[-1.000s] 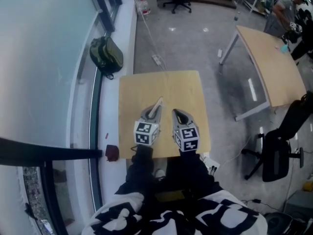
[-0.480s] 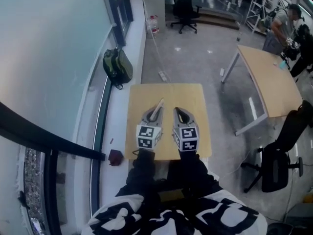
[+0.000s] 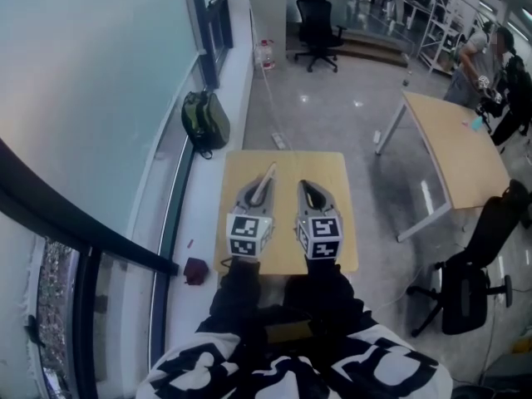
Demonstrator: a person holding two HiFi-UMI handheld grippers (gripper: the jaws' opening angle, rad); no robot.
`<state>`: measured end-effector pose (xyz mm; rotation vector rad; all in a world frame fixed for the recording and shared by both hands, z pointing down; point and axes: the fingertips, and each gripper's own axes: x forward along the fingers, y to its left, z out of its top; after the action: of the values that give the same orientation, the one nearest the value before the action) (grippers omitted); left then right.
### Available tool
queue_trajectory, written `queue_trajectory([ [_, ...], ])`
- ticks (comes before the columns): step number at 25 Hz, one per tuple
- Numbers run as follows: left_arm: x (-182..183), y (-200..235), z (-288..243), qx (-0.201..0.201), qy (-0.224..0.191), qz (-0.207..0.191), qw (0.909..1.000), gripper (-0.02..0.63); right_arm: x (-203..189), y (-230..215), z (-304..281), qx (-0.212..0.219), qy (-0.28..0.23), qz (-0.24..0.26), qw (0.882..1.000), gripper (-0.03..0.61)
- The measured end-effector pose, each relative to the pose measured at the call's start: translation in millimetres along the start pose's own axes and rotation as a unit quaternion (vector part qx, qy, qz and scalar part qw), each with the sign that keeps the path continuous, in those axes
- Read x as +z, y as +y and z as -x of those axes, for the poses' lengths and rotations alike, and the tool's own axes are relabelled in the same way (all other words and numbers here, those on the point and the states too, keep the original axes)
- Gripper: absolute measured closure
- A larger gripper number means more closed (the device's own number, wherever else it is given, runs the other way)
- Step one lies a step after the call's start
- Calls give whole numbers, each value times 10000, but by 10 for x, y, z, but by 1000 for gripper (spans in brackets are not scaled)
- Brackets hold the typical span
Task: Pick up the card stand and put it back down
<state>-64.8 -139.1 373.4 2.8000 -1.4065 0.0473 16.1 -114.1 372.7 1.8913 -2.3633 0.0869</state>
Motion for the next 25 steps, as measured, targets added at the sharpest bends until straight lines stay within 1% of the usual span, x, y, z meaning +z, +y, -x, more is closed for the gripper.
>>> queue_trajectory([
  [3,83,2,30,13,-78,-17,10000,590,113,5,37,11,-105,-49,9999,555],
  [6,130,-54,52,-140,-148,-30,9998,589,185,27,73,38,-170,-75,9998,555],
  [10,173,-103,74,-246,-190,-97,9995,591,206,60,106,70,-190,-26,9998,555],
  [14,159,-111,70,-354,-179,-32,9992,590,176,59,115,37,-151,1,9999,555],
  [16,127,-120,69,-432,-131,-23,9990,590,152,65,110,41,-125,12,9999,555],
  [20,-16,-199,59,-823,164,16,9965,590,97,99,86,84,-65,15,9999,555],
  [22,-86,-208,51,-882,268,52,9957,590,61,120,65,123,-23,9,9999,555],
  [25,-189,-158,31,-852,373,153,9956,590,14,157,12,202,35,30,9998,555],
])
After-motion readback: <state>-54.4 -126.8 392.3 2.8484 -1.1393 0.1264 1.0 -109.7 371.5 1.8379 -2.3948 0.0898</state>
